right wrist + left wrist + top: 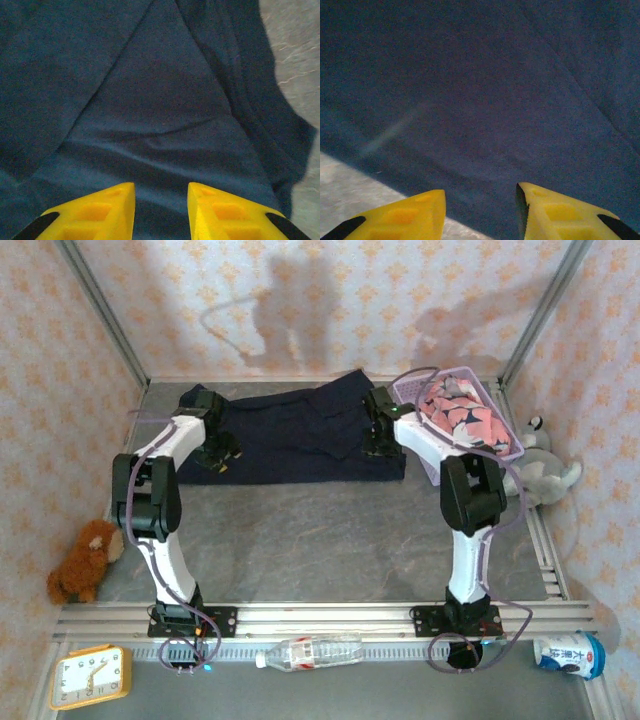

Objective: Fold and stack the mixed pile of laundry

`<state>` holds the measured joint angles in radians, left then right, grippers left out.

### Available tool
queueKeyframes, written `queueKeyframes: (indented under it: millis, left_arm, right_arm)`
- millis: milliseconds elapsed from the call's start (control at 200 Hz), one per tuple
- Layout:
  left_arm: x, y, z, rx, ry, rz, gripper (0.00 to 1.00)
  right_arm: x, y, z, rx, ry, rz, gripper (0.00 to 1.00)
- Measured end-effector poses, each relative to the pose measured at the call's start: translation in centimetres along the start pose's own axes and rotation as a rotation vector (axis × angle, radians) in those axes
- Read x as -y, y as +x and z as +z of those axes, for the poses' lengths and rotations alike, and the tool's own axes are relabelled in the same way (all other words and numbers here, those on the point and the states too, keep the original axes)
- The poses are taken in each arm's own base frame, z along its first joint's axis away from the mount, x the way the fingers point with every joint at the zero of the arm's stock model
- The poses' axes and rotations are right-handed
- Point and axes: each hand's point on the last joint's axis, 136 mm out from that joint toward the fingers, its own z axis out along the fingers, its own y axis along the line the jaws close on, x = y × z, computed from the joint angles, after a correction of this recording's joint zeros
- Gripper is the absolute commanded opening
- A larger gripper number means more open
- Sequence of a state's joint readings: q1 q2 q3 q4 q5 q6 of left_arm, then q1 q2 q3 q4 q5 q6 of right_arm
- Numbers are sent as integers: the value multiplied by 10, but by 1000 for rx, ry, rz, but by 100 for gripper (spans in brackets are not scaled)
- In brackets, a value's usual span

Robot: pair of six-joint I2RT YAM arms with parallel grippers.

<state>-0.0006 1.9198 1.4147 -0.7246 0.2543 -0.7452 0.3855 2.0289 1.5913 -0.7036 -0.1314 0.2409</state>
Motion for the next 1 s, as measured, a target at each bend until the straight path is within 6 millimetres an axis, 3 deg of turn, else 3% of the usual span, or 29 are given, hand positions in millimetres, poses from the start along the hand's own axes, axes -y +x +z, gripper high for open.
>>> queueKeyframes:
  millis: [180, 395, 590, 801, 996]
  left_arm:
    - [-10, 12, 33, -38, -49, -29, 39]
    - [-22, 19, 32, -3, -45, -44, 38]
    - [-54, 62, 22, -9, -65, -70, 38]
    - [-83, 119, 10, -6, -89, -62, 40]
    - [-103, 147, -4, -25, -119, -85, 53]
  right_arm:
    - [9, 20, 32, -75, 39, 50, 34]
    - [12, 34, 37, -88, 30, 90, 37]
    - [19, 68, 26, -113, -14, 131, 38]
    - [36, 131, 4, -178, -24, 156, 39]
    - [38, 182, -18, -276, -40, 155, 50]
